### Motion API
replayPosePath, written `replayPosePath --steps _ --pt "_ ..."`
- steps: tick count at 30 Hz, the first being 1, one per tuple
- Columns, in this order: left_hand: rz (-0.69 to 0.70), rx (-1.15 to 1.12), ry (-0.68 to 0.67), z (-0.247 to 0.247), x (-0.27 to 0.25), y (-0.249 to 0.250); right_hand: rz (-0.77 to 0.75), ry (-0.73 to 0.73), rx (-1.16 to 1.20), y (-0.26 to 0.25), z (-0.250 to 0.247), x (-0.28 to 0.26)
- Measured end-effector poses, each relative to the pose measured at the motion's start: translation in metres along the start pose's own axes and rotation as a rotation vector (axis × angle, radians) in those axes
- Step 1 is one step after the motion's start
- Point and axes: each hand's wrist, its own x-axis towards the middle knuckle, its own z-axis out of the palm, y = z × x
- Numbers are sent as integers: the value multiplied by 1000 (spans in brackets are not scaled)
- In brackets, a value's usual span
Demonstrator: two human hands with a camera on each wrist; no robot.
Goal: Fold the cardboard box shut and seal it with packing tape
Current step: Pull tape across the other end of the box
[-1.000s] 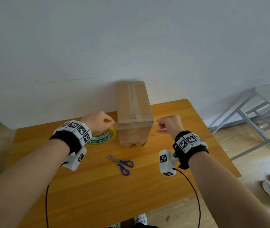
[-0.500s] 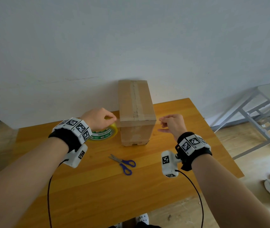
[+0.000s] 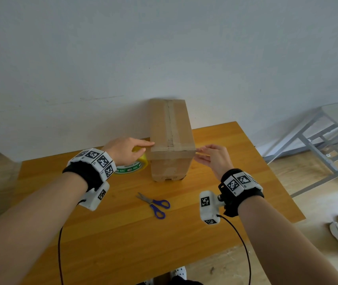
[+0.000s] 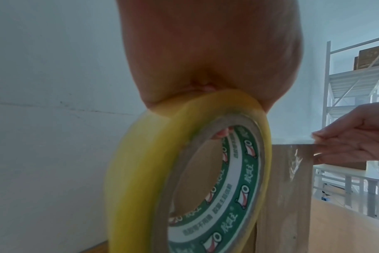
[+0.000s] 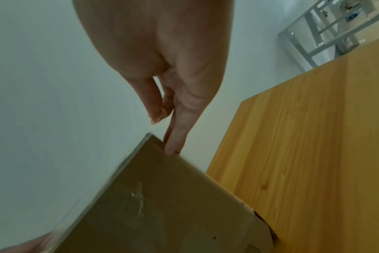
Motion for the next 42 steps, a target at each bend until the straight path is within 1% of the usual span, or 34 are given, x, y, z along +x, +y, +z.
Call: replayPosePath --steps 5,8,13,15,20,23,24,27,28,31,32,33,34,35,36,38,39,40,41,42 --pt "-4 -49 -21 -3 3 3 15 -52 25 -6 -2 -4" --pt "-11 -53 -13 -2 7 0 9 -45 10 -8 -2 -4" --pt "-25 -58 13 1 6 -2 9 24 -137 -4 2 -2" --pt "-31 -70 34 0 3 1 11 40 -167 -4 5 0" --pt "-34 -61 39 4 3 -1 10 77 -264 -5 7 5" --pt "-29 -23 76 9 5 0 -2 114 -442 -3 7 7" --pt "-49 -12 82 11 5 0 -16 125 -517 -3 7 8" --pt "-166 15 98 17 8 1 -87 123 -755 -4 11 8" --pt "-182 23 105 18 9 1 -109 119 -818 -3 11 9" --pt "-187 9 124 21 11 3 -149 162 -875 -4 9 10" --pt "-190 1 123 21 11 2 -196 198 -882 -5 8 8" --pt "-199 -4 116 22 10 2 -281 237 -895 -6 8 4" --pt "-208 -7 110 21 9 3 -401 263 -912 -7 11 0" --pt "-214 -5 107 21 8 4 -528 240 -946 -8 18 -5" --pt "-217 -4 105 20 6 6 -642 151 -1014 -7 27 -10" --pt "-198 -6 109 18 7 9 -819 -133 -1253 2 53 -17" --pt "-184 -16 112 19 7 9 -877 -266 -1365 9 65 -17" --pt "-171 -35 107 18 6 8 -921 -362 -1453 16 74 -16" --pt "-155 -59 94 17 6 7 -942 -410 -1522 24 81 -12" --pt "-133 -95 71 16 5 4 -950 -424 -1566 29 84 -7"
